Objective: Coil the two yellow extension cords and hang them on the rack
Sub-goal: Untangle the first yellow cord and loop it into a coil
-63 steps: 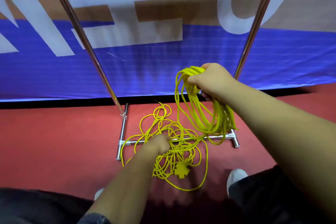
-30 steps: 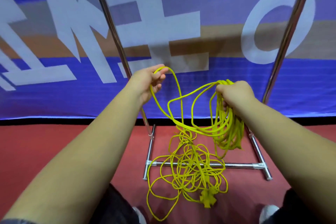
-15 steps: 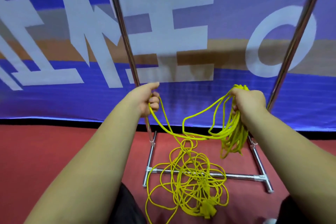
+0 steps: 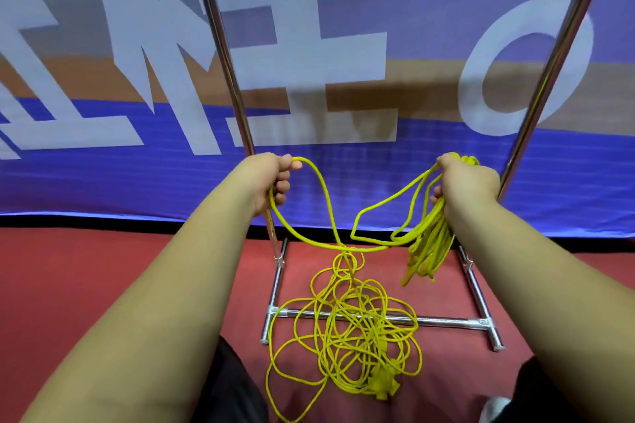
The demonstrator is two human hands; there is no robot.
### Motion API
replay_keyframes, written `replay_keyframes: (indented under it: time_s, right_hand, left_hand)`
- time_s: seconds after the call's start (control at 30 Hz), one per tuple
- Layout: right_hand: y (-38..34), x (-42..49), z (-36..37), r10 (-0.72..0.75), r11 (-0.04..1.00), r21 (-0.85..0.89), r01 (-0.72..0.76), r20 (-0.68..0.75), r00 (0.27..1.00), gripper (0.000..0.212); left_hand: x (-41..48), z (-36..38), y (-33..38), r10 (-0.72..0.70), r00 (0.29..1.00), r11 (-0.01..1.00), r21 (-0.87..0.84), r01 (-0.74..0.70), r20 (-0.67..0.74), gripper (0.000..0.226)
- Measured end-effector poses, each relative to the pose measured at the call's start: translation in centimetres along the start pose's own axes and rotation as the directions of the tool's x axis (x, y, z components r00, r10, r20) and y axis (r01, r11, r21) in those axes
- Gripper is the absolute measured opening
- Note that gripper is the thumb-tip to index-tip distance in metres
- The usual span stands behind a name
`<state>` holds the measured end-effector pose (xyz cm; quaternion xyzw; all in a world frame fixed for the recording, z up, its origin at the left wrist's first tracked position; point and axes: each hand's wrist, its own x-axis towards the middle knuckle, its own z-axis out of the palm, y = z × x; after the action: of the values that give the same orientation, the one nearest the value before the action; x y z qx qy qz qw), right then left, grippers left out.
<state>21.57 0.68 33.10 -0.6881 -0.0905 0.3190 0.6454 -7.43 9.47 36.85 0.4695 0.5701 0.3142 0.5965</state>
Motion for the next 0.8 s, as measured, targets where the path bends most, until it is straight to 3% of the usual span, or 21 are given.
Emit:
replay_keyframes:
  time_s: [0.1, 0.17, 0.23, 0.33, 0.47, 0.7, 0.8]
  right_hand:
    - [0.4, -0.2, 0.3, -0.078, 0.995, -0.058, 0.083, 0.071, 0.994, 0.02]
    - [0.6, -0.1, 0.5, -0.112, 0.99, -0.061, 0.124, 0.174, 0.978, 0.014]
    - [0.8, -0.1, 0.7, -0.128, 0.983, -0.088, 0.159, 0.287, 0.949, 0.014]
    - [1.3, -0.3, 0.7, -0.076, 0.98, -0.128, 0.154, 0.474, 0.877, 0.009]
    - [1.6, -2.0, 0.9, 0.047, 0.983, -0.163, 0.087, 0.677, 0.734, 0.025]
    - [1.7, -4.9, 1.6, 0.123, 0.979, -0.192, 0.074, 0.836, 0.535, 0.024]
    - [1.4, -6.0, 1.6, 0.148, 0.98, -0.194, 0.044, 0.861, 0.487, 0.03]
  left_hand:
    - [-1.7, 0.9, 0.6, 0.24, 0.956, 0.94, 0.208, -0.272, 0.168, 0.03]
    - [-2.9, 1.6, 0.8, 0.339, 0.861, 0.891, 0.165, -0.423, 0.379, 0.03]
    - [-3.7, 2.3, 1.0, 0.401, 0.785, 0.878, 0.046, -0.476, 0.472, 0.033]
    - [-3.9, 3.3, 1.2, 0.495, 0.755, 0.862, -0.131, -0.49, 0.431, 0.036]
    - [-2.8, 3.5, 1.1, 0.525, 0.799, 0.849, -0.246, -0.467, 0.294, 0.031]
    - [-0.2, 3.1, 0.6, 0.446, 0.891, 0.851, -0.351, -0.391, 0.089, 0.025]
    - [0.6, 3.3, 0.1, 0.394, 0.918, 0.875, -0.321, -0.363, 0.037, 0.025]
